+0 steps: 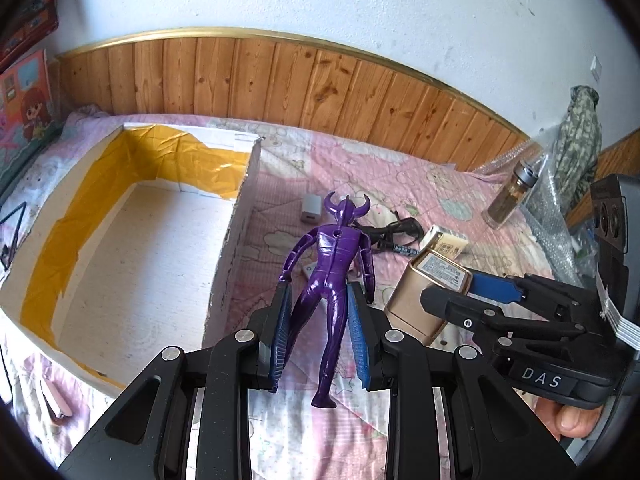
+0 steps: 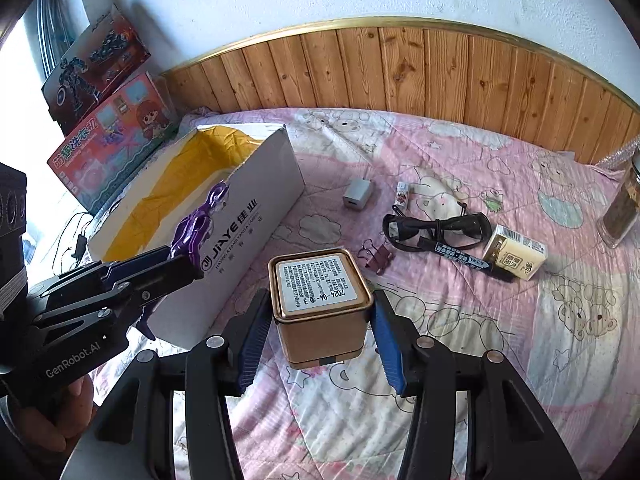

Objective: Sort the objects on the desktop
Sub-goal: 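Carry the purple figure and gold tin together over the cardboard box, then open the left tool dropping the figure while the right tool releases the tin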

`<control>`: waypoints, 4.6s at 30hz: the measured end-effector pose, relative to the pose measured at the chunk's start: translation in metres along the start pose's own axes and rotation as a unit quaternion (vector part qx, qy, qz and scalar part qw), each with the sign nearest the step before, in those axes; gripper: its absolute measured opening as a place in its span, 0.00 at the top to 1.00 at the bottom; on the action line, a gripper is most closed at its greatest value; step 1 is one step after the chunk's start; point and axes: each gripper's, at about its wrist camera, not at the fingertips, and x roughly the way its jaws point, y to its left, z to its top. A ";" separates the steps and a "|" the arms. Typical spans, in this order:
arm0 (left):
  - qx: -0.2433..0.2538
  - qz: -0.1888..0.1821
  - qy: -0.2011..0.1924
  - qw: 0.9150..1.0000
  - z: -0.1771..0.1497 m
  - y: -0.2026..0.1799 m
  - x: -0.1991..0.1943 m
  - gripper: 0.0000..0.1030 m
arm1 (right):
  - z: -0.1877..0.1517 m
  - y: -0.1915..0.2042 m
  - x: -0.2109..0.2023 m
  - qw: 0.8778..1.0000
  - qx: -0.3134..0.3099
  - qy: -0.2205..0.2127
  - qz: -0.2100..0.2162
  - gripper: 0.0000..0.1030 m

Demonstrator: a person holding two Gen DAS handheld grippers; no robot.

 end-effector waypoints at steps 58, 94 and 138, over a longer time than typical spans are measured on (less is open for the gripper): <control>-0.161 -0.021 -0.031 0.986 0.034 0.137 -0.042 0.72 | 0.050 0.138 -0.010 0.992 -0.099 -0.066 0.042 0.50; -0.212 0.038 0.036 0.976 0.054 0.202 0.025 0.72 | 0.090 0.179 0.090 0.988 -0.153 -0.002 0.017 0.50; -0.244 0.076 0.160 0.954 0.051 0.218 0.100 0.72 | 0.139 0.174 0.201 0.960 -0.247 0.128 -0.031 0.50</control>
